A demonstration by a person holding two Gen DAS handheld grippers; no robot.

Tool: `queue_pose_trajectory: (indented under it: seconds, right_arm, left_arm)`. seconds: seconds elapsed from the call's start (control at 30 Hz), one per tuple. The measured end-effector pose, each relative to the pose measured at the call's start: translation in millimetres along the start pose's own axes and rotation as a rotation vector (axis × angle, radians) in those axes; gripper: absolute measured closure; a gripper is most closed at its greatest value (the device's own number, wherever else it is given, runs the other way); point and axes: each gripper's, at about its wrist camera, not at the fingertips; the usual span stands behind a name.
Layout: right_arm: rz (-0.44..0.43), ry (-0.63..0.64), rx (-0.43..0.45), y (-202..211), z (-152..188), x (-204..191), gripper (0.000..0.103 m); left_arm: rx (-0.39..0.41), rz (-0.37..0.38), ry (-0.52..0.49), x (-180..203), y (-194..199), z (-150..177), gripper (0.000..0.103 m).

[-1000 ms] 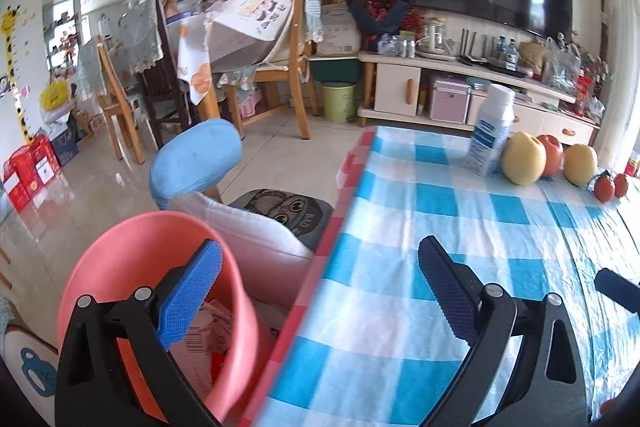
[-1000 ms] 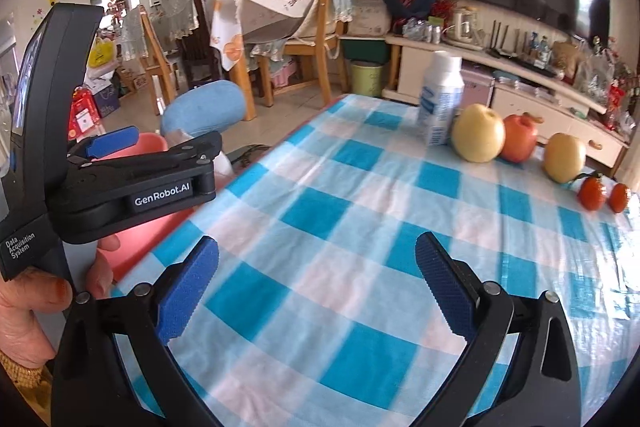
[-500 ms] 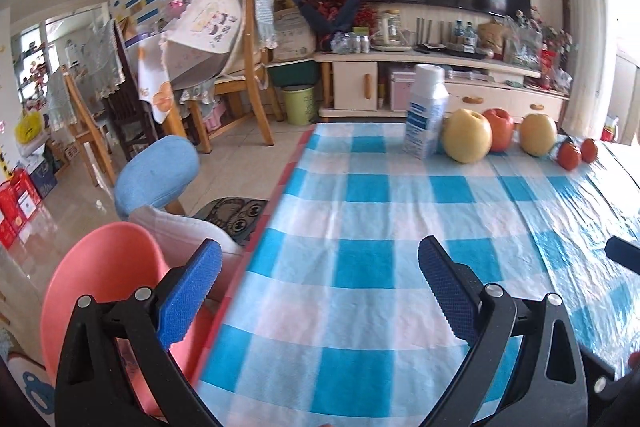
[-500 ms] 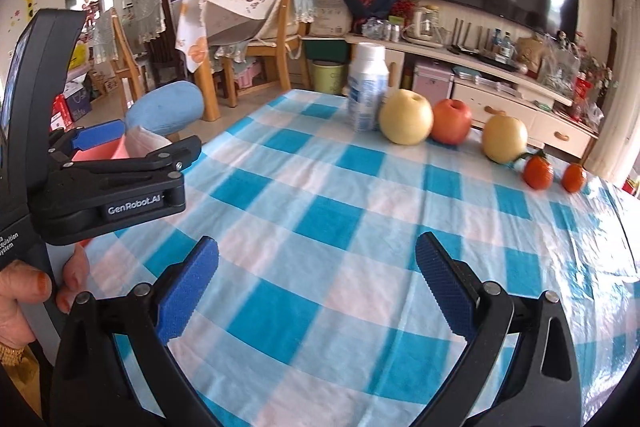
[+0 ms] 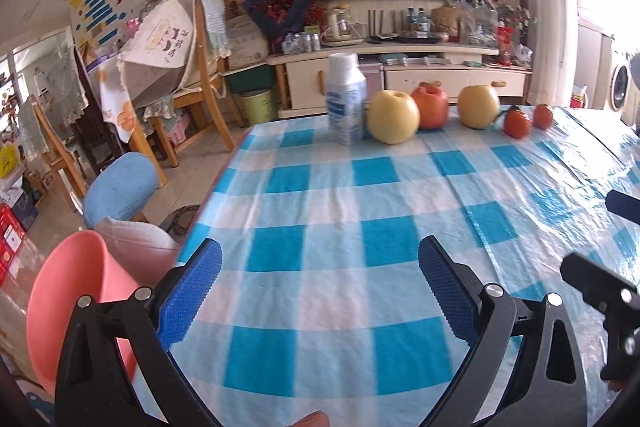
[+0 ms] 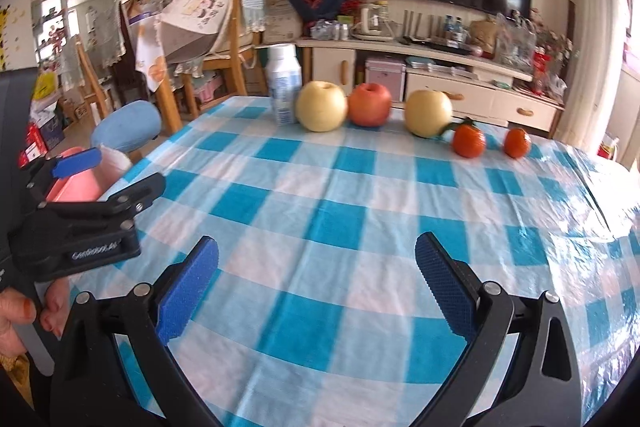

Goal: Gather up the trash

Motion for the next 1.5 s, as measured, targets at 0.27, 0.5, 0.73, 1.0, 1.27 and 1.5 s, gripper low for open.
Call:
queue_pose_trajectory:
  seconds: [0.27,0.5,0.73,1.0,1.27,1.5]
  right_arm:
    - [0.045,-0.026,0.027,19,8,34,0.004]
    - [0.111,-0.044,0.090,46,5,65,0.004]
    - [0.148,-0.042,0.151,68,2,85,0.004]
    - [0.187,-0.071,0.213,94,-4,108,0.004]
    - [0.187,-0.105,0.261,110,-11,124,0.004]
    - [0.199,-0.097,0.305,122,-12,128,0.004]
  left_arm:
    - [0.046,0.013,-0.073,46,22,1,0.006]
    - [0.066,0.023,-0.057,72,42,-1,0.006]
    - [0.073,0.013,-0.062,96,56,-7,0.006]
    - [0.101,0.022,-0.091,126,77,-20,0.006]
    - [0.146,0.025,-0.108,147,96,-38,0.006]
    - [0.177,0.022,-0.105,153,105,-49,0.006]
Point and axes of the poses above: each gripper's, at about its wrist camera, not at the fingertips, and y roughly against the way its jaws point, x to its right, z to its underside, and after that the axes turned 4 degrees about x, right-handed
